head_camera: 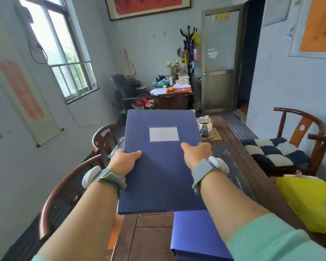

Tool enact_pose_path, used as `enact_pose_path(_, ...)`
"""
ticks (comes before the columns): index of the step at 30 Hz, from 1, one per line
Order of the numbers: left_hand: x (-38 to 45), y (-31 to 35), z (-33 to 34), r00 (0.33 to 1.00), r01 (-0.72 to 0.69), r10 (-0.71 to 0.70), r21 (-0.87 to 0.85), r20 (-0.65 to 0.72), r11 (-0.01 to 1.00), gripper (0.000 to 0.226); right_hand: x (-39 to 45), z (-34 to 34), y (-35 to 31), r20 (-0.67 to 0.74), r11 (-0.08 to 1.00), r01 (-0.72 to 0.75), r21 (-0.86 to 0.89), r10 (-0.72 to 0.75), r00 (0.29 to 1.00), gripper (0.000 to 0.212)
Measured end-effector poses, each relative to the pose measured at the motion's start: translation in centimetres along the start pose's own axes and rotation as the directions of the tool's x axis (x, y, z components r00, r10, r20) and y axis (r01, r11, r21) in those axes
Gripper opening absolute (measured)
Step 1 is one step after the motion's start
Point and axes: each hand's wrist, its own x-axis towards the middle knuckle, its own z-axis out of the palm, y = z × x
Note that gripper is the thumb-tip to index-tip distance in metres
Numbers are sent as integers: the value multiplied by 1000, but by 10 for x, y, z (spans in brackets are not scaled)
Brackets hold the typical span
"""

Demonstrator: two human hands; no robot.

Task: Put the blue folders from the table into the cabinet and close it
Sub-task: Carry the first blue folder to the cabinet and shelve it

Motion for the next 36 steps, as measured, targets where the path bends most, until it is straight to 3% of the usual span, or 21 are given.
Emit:
enact_pose_path(4,-36,31,-84,998,-30,25,-79,-63,996,35,-50,29,-60,24,992,125,-27,-125,992,60)
enact_pose_path(12,-148,42,-266,951,-53,0,-164,-310,985,22,-202,96,-145,343,957,260,132,-290,893,67)
enact_pose_path(18,-252,40,-389,850,-83,-33,-196,-525,977,30,-346,134,-192,543,923,327,202,-383,747,54)
enact_pose_path(22,-324,42,-459,763,-118,-16,-164,-646,979,32,-440,146,-217,627,905,329,270,-425,653,59)
enact_pose_path(29,-412,45,-538,654,-170,35,-102,-756,980,34,-555,154,-249,641,848,363,386,-530,555,65)
enact_pose_path(36,-492,41,-601,510,-142,31,-49,-860,989,41,-654,152,-270,660,794,379,476,-607,444,53)
